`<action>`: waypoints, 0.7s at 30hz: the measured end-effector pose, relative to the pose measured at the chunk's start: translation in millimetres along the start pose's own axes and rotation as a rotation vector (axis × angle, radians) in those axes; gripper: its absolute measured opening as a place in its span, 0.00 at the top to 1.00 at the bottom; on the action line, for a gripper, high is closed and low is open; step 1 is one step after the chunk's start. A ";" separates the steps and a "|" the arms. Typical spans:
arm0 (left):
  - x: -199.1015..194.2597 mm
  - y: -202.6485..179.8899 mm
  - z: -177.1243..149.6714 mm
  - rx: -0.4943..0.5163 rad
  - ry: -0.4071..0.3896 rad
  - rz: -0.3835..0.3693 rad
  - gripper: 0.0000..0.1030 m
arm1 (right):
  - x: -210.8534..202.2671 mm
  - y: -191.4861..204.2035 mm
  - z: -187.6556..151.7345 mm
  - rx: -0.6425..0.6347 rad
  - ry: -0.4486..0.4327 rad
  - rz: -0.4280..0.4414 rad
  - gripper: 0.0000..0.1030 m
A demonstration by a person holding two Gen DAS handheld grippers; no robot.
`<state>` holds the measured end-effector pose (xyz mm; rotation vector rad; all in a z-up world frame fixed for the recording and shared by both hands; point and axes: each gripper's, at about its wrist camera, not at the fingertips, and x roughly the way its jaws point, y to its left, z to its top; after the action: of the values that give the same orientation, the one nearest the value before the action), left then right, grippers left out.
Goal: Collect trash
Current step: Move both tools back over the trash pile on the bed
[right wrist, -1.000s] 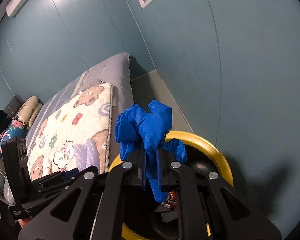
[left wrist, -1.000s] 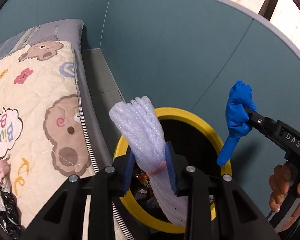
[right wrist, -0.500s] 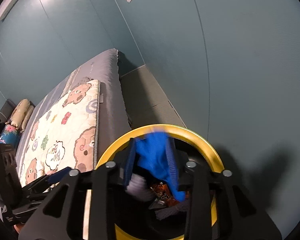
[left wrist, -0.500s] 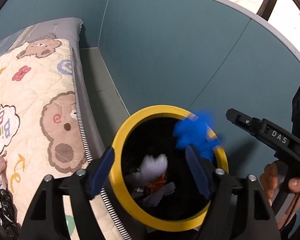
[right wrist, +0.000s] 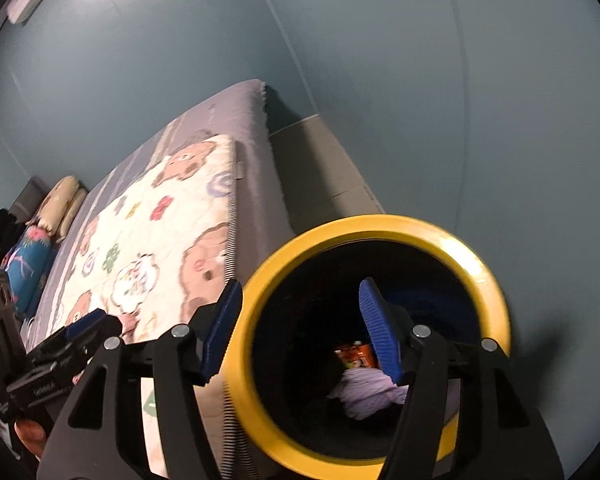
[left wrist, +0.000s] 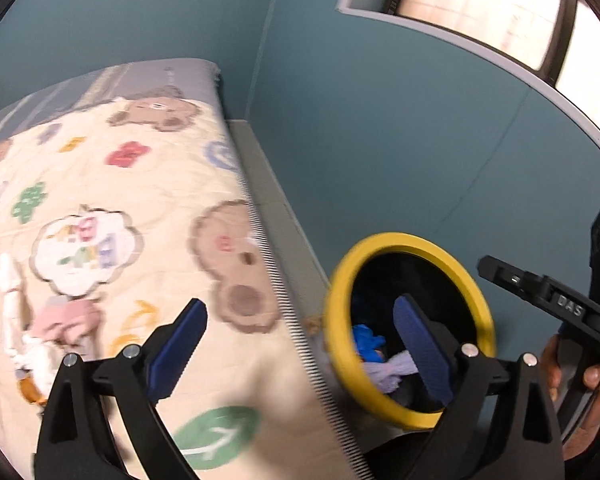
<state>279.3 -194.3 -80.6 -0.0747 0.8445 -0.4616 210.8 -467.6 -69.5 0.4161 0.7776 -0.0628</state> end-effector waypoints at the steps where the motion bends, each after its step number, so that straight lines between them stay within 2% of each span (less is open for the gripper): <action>1: -4.2 7.2 -0.1 -0.010 -0.006 0.012 0.11 | 0.5 8.7 -1.6 -0.012 0.003 0.013 0.44; 10: -48.9 92.8 -2.3 -0.106 -0.064 0.146 0.11 | -1.2 90.2 -15.2 -0.143 0.022 0.115 0.39; 21: -79.9 197.1 -12.9 -0.222 -0.067 0.308 0.11 | 0.8 173.9 -44.3 -0.290 0.084 0.219 0.39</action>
<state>295.8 18.1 -81.1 -0.1608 0.8222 -0.0753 217.7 -290.9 -38.9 0.2263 0.8059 0.2709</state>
